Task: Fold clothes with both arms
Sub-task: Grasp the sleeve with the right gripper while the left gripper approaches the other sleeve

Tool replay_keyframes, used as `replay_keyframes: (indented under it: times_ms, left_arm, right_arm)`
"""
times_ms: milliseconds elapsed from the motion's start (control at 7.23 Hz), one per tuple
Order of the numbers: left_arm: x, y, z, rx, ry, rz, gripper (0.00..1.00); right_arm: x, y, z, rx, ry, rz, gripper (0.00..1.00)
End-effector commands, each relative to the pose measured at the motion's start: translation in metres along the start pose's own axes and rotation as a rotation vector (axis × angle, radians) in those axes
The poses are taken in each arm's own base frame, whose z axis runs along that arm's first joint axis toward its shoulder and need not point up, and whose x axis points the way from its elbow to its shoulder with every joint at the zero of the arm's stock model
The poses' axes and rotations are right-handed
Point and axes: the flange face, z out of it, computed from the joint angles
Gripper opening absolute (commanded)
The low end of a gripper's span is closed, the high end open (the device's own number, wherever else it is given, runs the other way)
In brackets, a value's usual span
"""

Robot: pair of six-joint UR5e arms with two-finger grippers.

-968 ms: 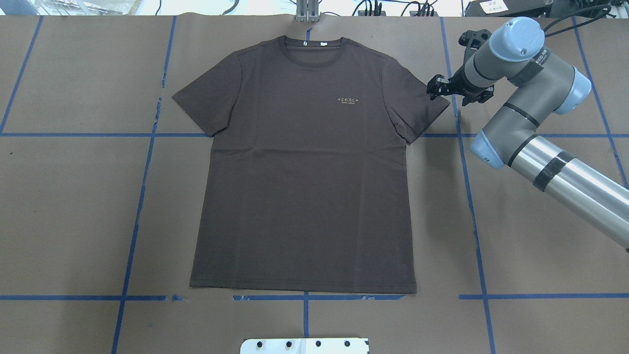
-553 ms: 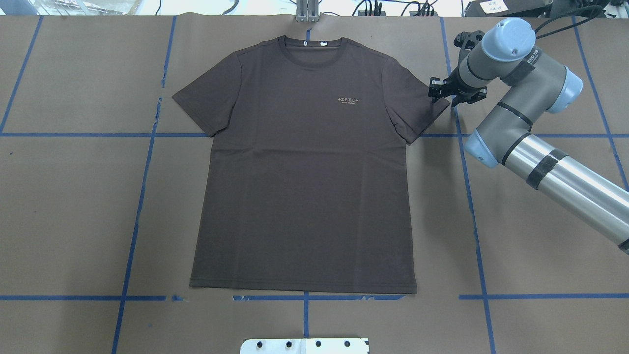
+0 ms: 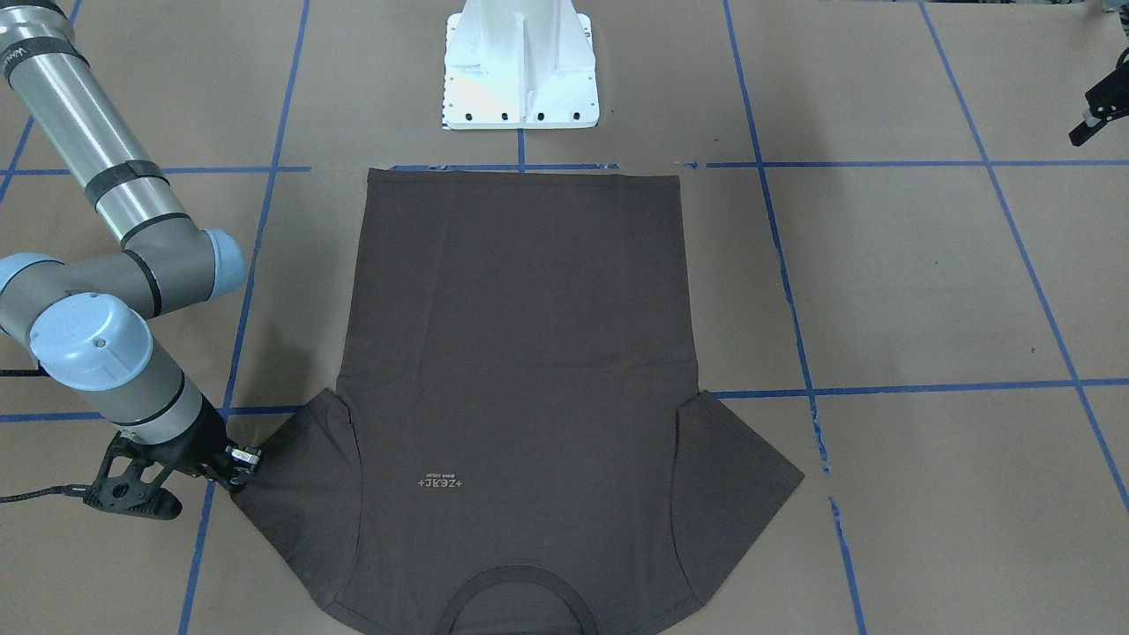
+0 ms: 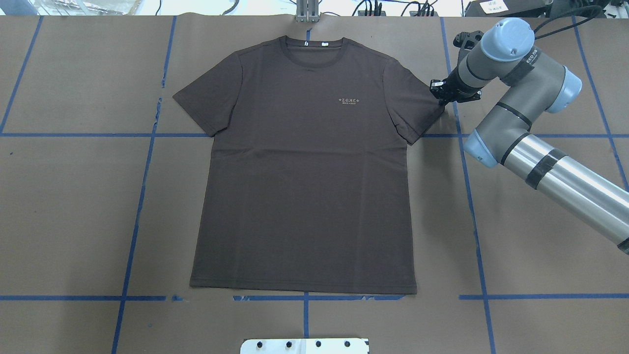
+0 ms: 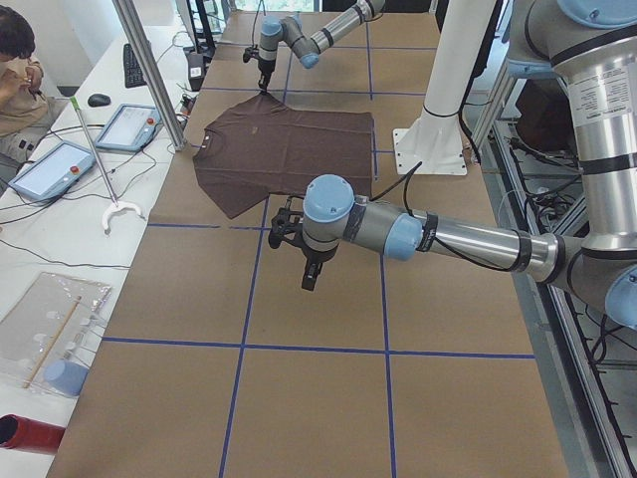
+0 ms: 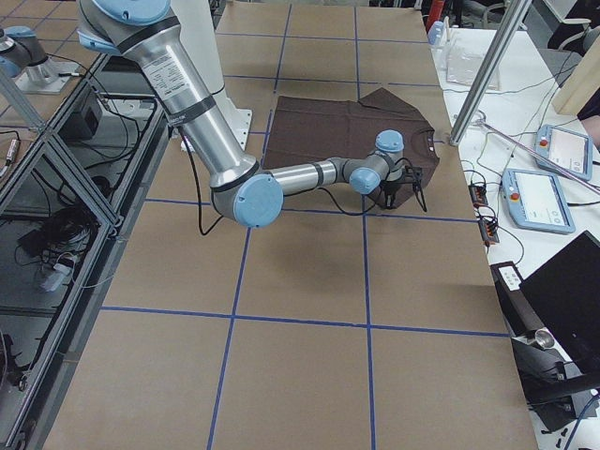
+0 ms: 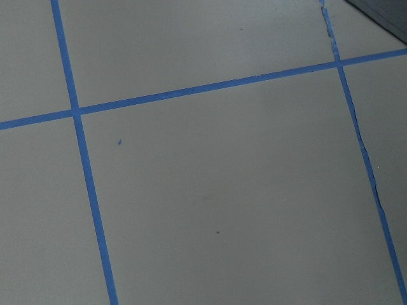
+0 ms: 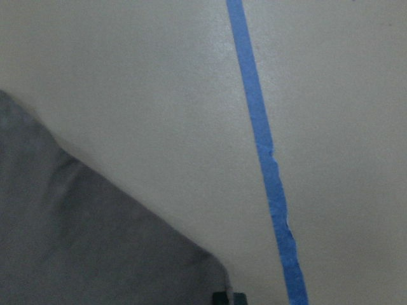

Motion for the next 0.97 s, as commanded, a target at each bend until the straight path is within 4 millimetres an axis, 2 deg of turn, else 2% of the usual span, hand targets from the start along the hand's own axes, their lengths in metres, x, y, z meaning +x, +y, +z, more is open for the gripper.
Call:
replay_keyframes:
  times_ms: [0, 138, 277, 415, 553, 692, 830]
  left_arm:
    - [0.001, 0.0, 0.0, 0.001, 0.0, 0.001, 1.0]
    - [0.001, 0.0, 0.0, 0.001, 0.0, 0.001, 1.0]
    - [0.001, -0.001, -0.001, 0.003, 0.0, 0.004, 1.0]
    - [0.002, -0.001, -0.001, 0.005, 0.001, 0.008, 1.0]
    - [0.003, -0.001, -0.002, 0.006, 0.001, 0.01, 1.0]
    - [0.007, -0.002, -0.005, 0.012, 0.001, 0.015, 1.0]
    - [0.01, -0.004, -0.006, 0.016, 0.002, 0.024, 1.0]
  right_arm:
    - [-0.022, -0.001, -0.017, 0.009, -0.038, -0.014, 0.0]
    - [-0.052, 0.001, -0.034, 0.017, -0.08, -0.016, 0.0]
    - [-0.123, 0.026, -0.041, -0.014, -0.116, 0.069, 0.0]
    - [-0.176, 0.052, -0.041, -0.004, -0.11, 0.148, 0.0]
    - [-0.213, 0.063, -0.031, 0.041, -0.089, 0.179, 0.0]
    - [-0.234, 0.056, -0.021, 0.061, -0.061, 0.183, 0.02]
    - [-0.243, 0.055, -0.027, 0.064, -0.073, 0.209, 0.28]
